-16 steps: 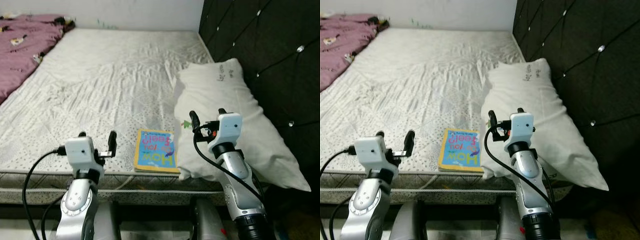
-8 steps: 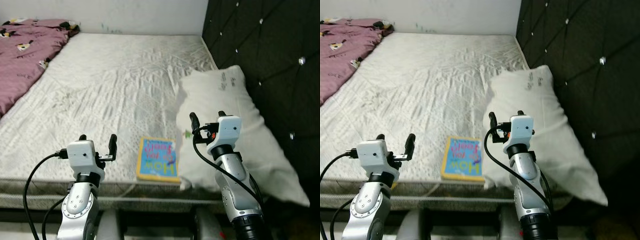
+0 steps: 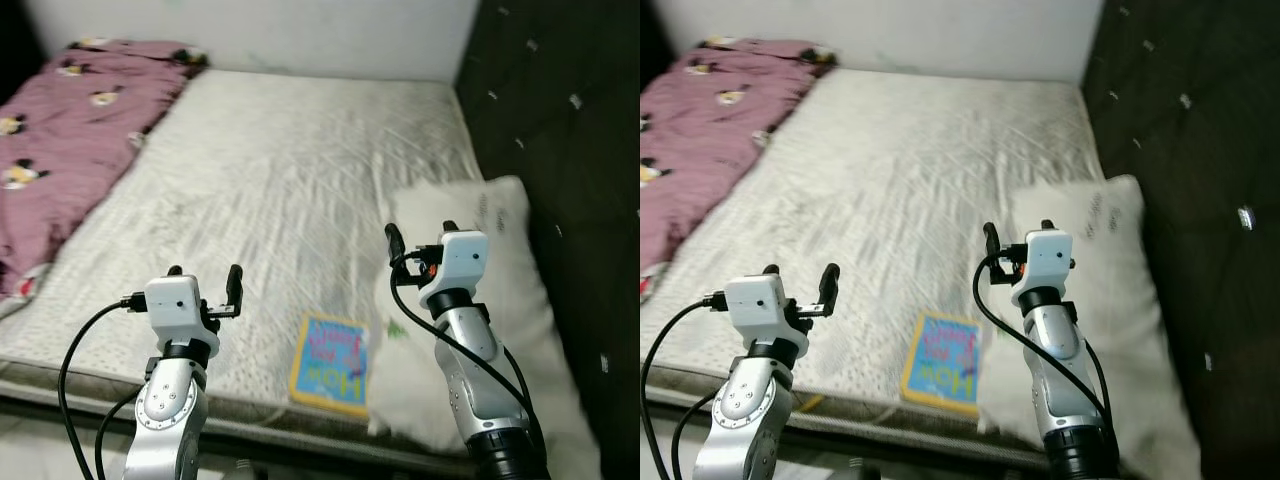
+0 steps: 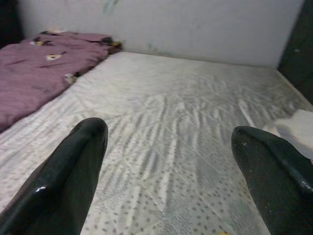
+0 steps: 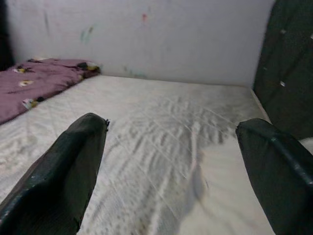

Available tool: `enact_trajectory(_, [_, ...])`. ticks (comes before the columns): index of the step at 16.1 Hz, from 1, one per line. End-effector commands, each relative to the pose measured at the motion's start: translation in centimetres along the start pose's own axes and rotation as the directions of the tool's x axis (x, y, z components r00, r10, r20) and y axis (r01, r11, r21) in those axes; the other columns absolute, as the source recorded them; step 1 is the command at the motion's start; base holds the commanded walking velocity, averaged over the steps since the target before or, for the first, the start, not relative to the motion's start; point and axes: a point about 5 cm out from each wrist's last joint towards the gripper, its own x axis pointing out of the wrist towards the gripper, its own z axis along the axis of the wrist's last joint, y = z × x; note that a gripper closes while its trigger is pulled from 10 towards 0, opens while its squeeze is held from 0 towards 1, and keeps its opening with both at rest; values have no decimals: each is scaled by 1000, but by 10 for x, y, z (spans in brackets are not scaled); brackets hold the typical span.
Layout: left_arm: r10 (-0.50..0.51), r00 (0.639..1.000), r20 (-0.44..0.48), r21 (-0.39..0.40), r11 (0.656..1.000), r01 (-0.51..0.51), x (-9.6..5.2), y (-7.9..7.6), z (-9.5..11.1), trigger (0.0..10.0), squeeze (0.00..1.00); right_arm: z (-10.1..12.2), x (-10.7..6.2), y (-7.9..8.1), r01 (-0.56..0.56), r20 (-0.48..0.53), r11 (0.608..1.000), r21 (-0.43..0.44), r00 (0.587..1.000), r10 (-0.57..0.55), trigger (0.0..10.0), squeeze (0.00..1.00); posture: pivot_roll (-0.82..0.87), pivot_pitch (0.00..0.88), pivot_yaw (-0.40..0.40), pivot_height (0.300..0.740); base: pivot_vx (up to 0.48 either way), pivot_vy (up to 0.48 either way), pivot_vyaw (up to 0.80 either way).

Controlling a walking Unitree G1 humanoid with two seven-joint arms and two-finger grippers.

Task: Clean up the room

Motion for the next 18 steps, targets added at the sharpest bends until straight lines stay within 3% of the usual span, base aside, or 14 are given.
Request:
enact_trajectory(1, [14,1000,-26,0,1000,-14,-1,0,-3,10000,0,2,-1,-3,13,7,1000,-2,1000,-13,10000,0,38,0,9,740,0,0,0])
enact_trajectory(6, [25,999,-42,-13,1000,-25,0,0,-5,10000,0,-2,-6,-8,39,-16,999,3,999,-39,10000,0,33,0,9,740,0,0,0])
enact_trajectory(9, [-13,998,-56,-66,998,9,2,-6,-4,10000,0,-4,-6,-9,45,-31,999,15,999,-45,10000,0,29,0,10,740,0,0,0])
enact_trajectory(11, [-32,998,-55,-65,998,28,2,-5,-5,10000,0,-21,-12,-5,58,-140,994,89,989,-45,10000,0,26,0,9,740,0,0,0])
enact_trajectory(12, [-41,998,-55,-73,997,37,3,-7,-6,10000,0,-42,-21,4,35,-284,972,232,958,33,10000,0,23,0,2,740,0,0,0])
enact_trajectory(13, [-47,998,-51,-74,996,44,3,-8,-6,10000,0,-46,-26,10,-1,-293,952,306,951,95,10000,0,23,0,2,740,0,0,0])
enact_trajectory(16, [-53,997,-58,-106,993,46,5,-14,-6,10000,0,-63,-48,11,88,-409,973,215,913,8,10000,0,19,0,-1,740,0,0,0])
enact_trajectory(18, [-52,997,-64,-114,992,45,2,-13,-8,10000,0,-56,-55,12,76,-374,996,37,926,-57,10000,0,16,0,-1,740,0,0,0])
